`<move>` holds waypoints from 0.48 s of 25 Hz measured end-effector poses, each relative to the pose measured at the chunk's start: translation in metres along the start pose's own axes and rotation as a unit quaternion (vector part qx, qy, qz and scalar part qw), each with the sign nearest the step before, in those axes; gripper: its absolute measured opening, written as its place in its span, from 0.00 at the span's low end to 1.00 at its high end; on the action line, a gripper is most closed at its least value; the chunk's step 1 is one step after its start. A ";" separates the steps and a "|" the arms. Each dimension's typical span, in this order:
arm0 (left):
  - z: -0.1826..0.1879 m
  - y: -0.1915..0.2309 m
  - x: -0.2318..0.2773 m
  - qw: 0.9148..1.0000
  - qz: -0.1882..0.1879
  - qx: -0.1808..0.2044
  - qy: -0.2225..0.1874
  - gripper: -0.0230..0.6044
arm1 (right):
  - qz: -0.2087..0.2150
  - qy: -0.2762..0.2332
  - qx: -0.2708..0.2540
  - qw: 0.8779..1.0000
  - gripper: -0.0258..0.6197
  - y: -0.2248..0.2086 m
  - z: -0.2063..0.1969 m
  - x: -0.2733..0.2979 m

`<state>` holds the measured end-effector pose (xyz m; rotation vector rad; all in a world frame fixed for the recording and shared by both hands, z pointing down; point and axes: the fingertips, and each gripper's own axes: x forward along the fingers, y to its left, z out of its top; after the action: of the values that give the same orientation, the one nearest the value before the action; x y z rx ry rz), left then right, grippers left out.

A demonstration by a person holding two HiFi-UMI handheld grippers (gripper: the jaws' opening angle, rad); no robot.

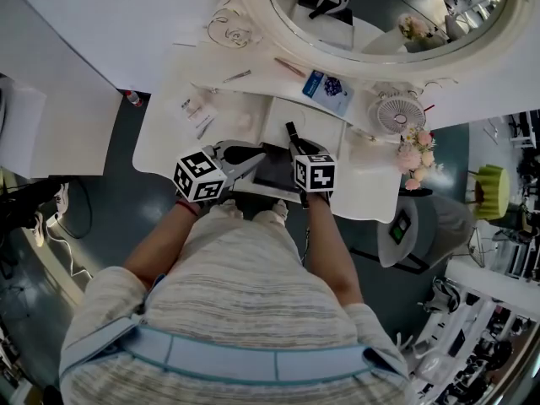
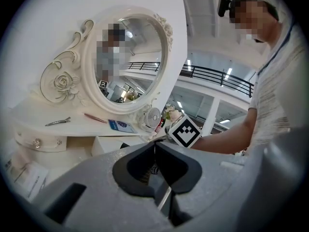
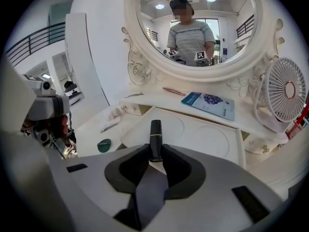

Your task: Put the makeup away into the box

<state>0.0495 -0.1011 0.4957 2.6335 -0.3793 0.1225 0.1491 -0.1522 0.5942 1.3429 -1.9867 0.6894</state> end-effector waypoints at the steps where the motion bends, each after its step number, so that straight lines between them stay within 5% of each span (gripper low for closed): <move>1: -0.001 -0.001 0.001 1.000 0.001 -0.001 0.000 0.06 | 0.003 -0.001 -0.003 1.000 0.17 0.000 -0.001 -0.001; 12: -0.009 -0.012 0.004 1.000 0.011 0.000 0.002 0.06 | 0.033 -0.010 -0.022 0.999 0.17 0.010 -0.019 -0.021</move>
<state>0.0568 -0.0876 0.4990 2.6290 -0.4060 0.1336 0.1498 -0.1227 0.5903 1.2667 -2.0590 0.6605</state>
